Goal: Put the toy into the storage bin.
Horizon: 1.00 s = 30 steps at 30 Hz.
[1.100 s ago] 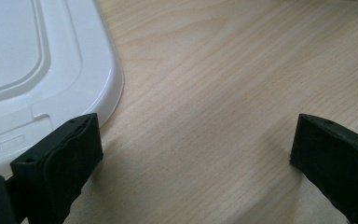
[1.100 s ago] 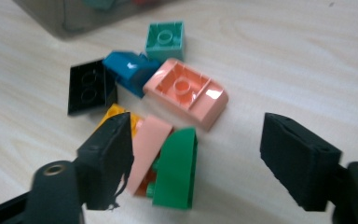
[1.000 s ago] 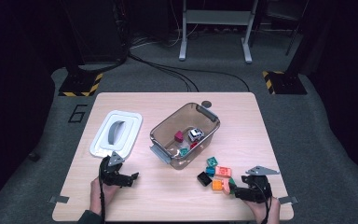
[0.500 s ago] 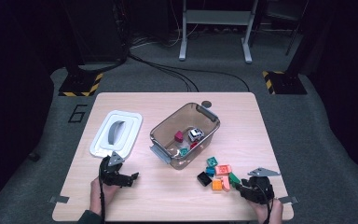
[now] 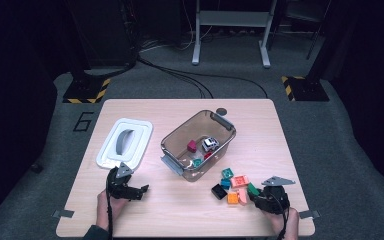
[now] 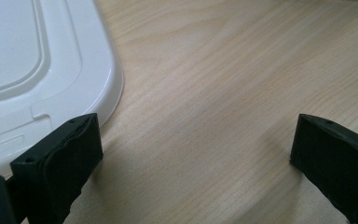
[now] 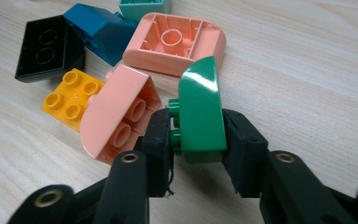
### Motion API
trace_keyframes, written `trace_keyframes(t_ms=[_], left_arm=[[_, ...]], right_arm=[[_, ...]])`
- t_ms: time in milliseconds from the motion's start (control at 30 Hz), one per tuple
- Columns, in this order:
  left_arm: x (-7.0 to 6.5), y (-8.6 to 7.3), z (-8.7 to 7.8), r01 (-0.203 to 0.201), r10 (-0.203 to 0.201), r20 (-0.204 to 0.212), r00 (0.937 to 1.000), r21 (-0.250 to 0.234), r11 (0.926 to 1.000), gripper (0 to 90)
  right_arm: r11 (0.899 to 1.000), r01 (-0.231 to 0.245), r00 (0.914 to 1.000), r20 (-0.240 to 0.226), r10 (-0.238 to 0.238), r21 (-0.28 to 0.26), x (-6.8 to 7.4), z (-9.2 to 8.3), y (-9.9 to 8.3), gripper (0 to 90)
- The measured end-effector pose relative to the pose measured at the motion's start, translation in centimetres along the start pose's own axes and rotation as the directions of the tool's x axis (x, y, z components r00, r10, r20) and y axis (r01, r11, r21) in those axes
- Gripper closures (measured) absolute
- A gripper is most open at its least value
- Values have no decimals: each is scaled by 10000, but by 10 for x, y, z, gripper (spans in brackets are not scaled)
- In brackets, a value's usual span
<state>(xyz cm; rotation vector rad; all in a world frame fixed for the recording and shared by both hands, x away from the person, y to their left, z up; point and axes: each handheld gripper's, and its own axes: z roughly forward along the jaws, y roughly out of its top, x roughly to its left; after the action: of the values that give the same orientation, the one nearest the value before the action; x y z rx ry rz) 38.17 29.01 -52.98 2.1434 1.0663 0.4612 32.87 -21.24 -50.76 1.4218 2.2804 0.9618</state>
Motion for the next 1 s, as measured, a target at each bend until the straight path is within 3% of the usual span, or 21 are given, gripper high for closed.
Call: trace_keyframes(t_ms=[267,433,1000], left_arm=[[0,0,0,0,0,-1,10000,1,10000,19],[0,0,0,3,-3,-1,10000,1,10000,19],[0,0,0,3,-3,0,10000,-3,10000,19]], right_arm=[[9986,-299,9995,93,303,-438,-7,-11,1,664],[9956,-532,9983,181,548,-775,-13,-17,14,665],[9927,-594,9980,133,611,-1052,-19,0,63,665]])
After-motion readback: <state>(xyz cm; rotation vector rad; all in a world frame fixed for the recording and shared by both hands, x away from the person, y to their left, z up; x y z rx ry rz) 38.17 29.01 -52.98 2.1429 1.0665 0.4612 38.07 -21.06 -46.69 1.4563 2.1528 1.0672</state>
